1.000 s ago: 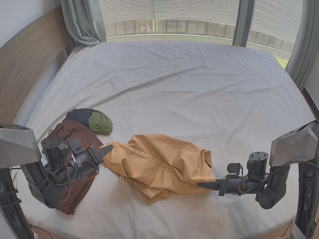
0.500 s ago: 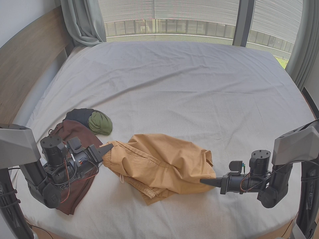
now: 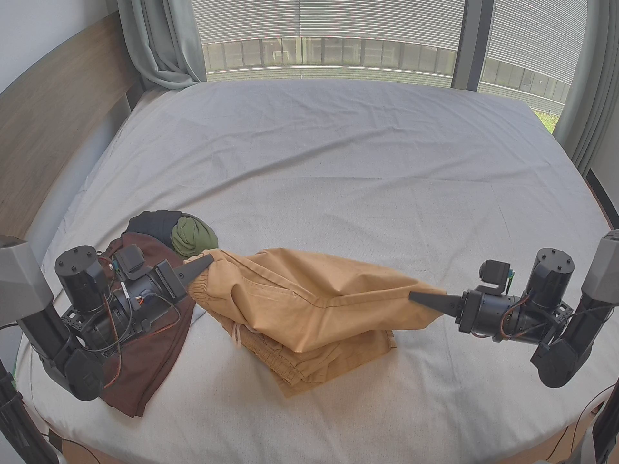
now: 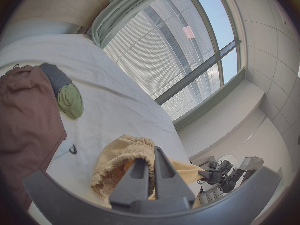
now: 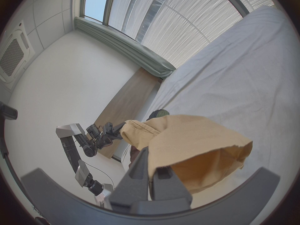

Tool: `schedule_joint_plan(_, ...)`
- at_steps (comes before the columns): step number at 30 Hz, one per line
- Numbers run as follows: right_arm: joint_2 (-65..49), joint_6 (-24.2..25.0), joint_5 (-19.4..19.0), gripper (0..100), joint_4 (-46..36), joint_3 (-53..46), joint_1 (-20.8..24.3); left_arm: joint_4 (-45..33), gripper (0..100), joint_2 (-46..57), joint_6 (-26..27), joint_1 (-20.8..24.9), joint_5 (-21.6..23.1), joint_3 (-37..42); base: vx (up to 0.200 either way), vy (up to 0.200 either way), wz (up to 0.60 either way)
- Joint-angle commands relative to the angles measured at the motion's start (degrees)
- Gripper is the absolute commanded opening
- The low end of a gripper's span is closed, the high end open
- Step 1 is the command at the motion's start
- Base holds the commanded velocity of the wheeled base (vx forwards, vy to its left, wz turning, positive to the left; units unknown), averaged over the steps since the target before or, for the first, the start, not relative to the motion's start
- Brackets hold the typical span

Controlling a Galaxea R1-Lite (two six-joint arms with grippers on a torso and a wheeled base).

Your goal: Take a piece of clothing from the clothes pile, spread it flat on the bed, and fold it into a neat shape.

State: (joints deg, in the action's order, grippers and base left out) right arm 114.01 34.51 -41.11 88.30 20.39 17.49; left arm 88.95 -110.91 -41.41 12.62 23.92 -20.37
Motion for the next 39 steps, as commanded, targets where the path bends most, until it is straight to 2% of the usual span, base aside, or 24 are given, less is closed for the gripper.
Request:
schedule_joint_plan(1,-2.4,0.1,0.0,0,0.0,0.4,-0.7,0.2,0,2.8,0.0,-0.1,0.7,0.0,0.000,0.000,0.00)
schedule_joint_plan(7,-2.8,0.2,0.1,0,0.0,0.8,-0.8,0.2,0,4.6,0.6,-1.0,3.9,0.7,0.000,0.000,0.00)
schedule_joint_plan(16,-4.8,0.2,0.2,0,0.0,0.8,-1.1,0.2,0,4.6,3.6,-1.2,3.9,0.1,0.000,0.000,0.00)
schedule_joint_plan(24,-5.2,0.2,0.2,0,0.0,1.4,-2.4,0.1,0,4.6,4.1,-3.7,3.9,-0.7,0.000,0.000,0.00)
schedule_joint_plan(39,-5.6,0.5,0.1,0,0.0,2.1,-4.8,0.1,0,3.9,8.7,-6.2,4.0,-1.0,0.000,0.000,0.00)
